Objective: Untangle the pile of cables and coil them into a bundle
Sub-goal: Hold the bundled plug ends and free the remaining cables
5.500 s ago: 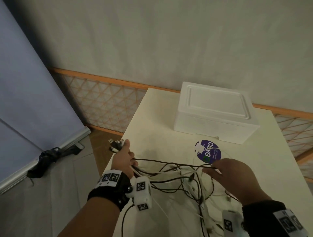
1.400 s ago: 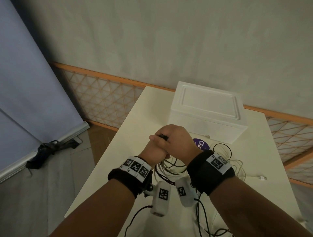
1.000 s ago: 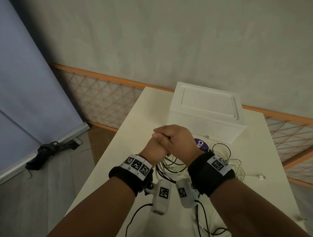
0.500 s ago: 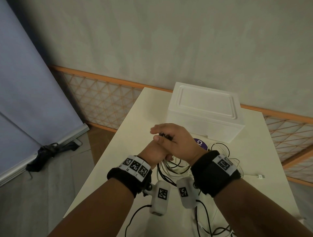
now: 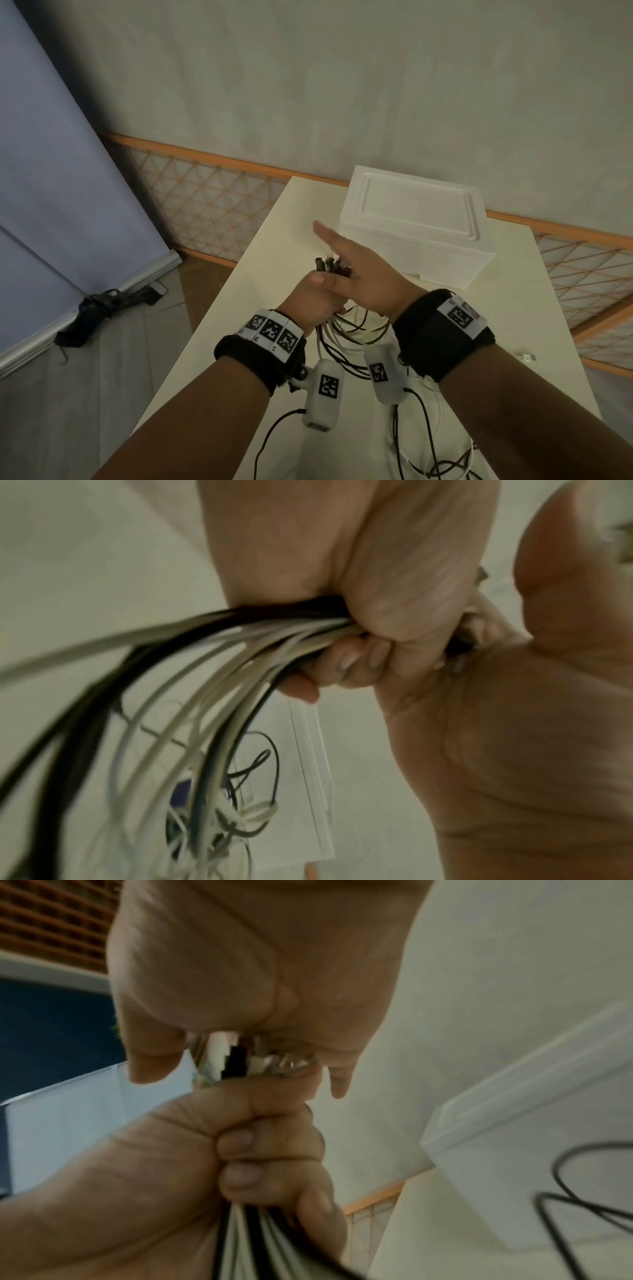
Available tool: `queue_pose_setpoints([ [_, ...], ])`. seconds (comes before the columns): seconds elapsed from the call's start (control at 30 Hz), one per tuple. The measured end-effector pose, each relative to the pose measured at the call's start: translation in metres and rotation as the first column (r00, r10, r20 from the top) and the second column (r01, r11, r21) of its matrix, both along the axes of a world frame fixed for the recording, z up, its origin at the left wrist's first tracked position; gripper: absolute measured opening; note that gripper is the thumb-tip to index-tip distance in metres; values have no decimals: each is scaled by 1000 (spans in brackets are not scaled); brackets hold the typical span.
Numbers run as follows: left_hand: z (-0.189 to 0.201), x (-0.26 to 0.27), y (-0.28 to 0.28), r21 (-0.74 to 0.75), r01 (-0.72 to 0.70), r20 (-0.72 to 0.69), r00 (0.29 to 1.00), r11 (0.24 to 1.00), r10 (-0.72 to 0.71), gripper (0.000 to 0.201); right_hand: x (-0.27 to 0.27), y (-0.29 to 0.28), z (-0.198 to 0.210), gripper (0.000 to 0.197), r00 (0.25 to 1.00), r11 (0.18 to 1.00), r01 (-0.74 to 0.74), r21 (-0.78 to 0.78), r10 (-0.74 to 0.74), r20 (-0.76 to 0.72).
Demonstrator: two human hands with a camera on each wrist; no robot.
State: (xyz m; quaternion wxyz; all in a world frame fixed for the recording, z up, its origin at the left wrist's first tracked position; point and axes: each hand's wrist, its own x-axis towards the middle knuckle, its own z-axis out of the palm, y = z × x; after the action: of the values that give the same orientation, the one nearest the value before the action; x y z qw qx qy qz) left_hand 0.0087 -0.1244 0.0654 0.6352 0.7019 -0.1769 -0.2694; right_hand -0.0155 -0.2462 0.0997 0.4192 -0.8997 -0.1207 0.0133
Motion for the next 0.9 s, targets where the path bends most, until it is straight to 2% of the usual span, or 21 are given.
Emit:
queue_pose_setpoints([
  [0.07,1,3,2,-15,-32,66,997,999,33,7,-5,-4,-6,62,978,949,145,281,-181,105],
  [0.13,0,5,2,-36,-75,98,992,997,79,7,-8,-4,-5,33,922,891,248,380,-337,190],
  [0.2,-3,6,2,-40,-108,124,986,993,112,15,-10,-2,1,12,899,914,254,318,-344,270],
  [0.27,-3,5,0,-37,-143,130,981,989,147,15,-9,0,6,8,892,950,251,184,-301,338],
  [0.37,-2,4,-1,-17,-173,121,977,985,174,8,-7,-2,14,7,923,968,249,13,-241,300],
  [0.43,-6,6,-1,15,-189,111,976,982,186,20,-7,-2,18,3,949,972,222,-71,-199,245],
  [0.5,-7,8,-2,64,-205,131,972,977,196,29,-8,2,19,8,956,966,221,-135,-188,225],
  [0.63,-4,11,-4,192,-205,263,953,960,151,33,-8,12,22,11,933,914,291,-284,-206,294],
  [0.7,-4,10,-3,205,-214,263,952,955,157,32,-7,13,25,13,941,901,271,-338,-175,289],
  [0.8,-6,12,-1,173,-226,232,955,959,183,29,-5,14,25,13,950,896,249,-368,-152,273],
  [0.9,0,9,1,91,-196,168,969,976,179,14,-1,14,17,3,940,948,262,-183,-207,271],
])
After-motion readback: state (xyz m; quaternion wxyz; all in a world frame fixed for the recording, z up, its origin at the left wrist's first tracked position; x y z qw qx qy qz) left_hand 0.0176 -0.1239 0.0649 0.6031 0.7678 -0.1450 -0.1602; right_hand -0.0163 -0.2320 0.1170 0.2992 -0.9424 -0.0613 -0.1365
